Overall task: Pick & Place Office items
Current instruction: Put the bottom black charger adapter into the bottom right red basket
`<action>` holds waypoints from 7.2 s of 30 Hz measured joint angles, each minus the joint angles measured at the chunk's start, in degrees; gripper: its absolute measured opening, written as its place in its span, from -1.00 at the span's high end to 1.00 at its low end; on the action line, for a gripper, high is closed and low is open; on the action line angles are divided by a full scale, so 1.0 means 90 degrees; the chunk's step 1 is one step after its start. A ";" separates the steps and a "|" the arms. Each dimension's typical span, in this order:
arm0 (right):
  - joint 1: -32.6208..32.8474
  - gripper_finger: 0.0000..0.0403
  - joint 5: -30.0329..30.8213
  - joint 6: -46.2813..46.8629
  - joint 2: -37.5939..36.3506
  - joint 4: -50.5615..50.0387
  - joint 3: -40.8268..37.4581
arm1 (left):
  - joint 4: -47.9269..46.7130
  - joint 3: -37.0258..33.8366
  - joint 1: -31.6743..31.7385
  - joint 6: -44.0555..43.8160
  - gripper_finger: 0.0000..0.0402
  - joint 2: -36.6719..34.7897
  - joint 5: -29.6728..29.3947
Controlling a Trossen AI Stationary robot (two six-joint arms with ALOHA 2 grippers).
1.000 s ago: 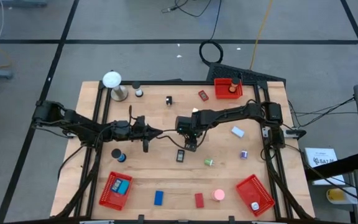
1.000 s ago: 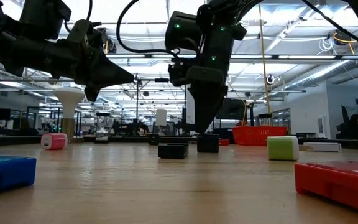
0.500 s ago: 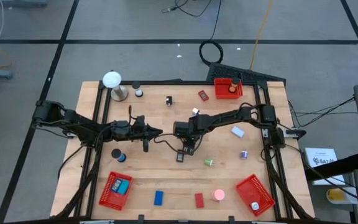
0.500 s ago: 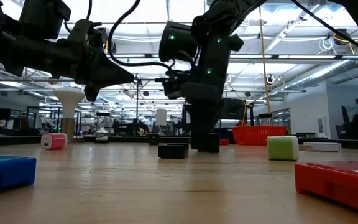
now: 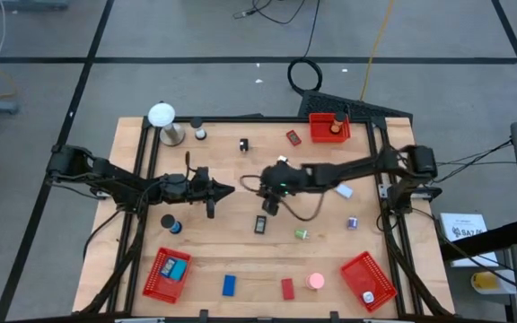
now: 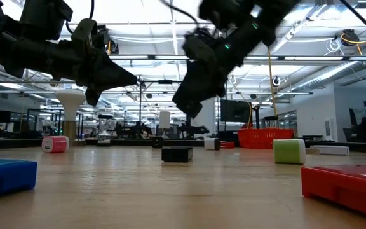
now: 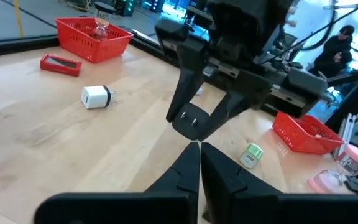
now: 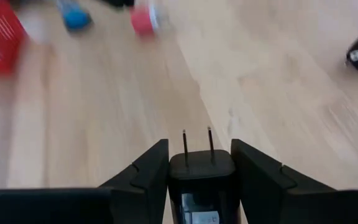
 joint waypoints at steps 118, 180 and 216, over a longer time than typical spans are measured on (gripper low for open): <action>-0.0502 0.55 -0.0532 0.2168 0.1258 -0.4392 0.2048 | -0.0112 0.0010 0.0036 0.0376 0.94 0.0000 0.0333; 0.0500 0.28 -0.0665 0.3920 0.1070 -0.5398 0.1518 | -0.0221 0.0010 0.0024 0.0447 0.98 0.0000 0.0334; 0.6115 0.29 -0.1882 0.9680 -0.1774 -0.6143 -0.0241 | -0.0335 0.0010 0.0024 0.0515 0.99 0.0002 0.0321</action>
